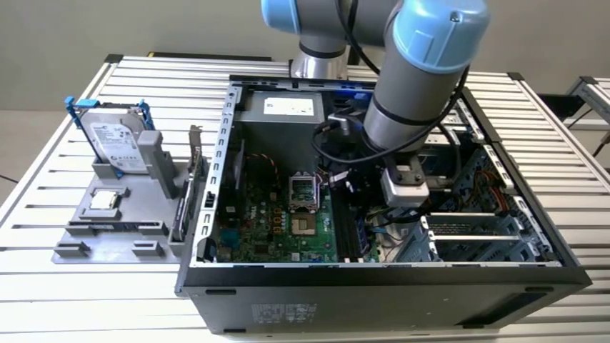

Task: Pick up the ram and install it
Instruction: 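Insert the ram into the slot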

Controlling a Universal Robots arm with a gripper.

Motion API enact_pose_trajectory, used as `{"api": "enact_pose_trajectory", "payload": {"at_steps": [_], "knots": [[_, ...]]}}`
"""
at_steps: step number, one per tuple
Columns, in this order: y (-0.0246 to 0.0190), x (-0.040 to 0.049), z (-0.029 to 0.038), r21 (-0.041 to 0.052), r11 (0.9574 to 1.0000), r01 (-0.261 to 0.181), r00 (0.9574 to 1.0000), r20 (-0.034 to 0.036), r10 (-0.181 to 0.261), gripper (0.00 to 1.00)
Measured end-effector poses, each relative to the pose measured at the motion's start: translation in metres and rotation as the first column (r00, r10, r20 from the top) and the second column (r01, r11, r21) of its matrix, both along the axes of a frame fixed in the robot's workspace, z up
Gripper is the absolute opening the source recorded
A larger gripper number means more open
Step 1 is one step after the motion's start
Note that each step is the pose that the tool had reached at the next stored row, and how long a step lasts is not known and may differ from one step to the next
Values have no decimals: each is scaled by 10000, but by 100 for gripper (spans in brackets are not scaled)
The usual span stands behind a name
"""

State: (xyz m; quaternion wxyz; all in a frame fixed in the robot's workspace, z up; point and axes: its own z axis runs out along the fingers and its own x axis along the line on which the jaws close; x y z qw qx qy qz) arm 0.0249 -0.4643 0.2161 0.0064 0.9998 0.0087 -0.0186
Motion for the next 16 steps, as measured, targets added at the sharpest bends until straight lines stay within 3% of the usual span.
{"api": "enact_pose_trajectory", "payload": {"at_steps": [8, 16], "knots": [[5, 0, -47, -2, 10000, 0, 10000, -1, 0, 0], [5, 0, -49, 1, 10000, 0, 10000, -3, 0, 0]]}}
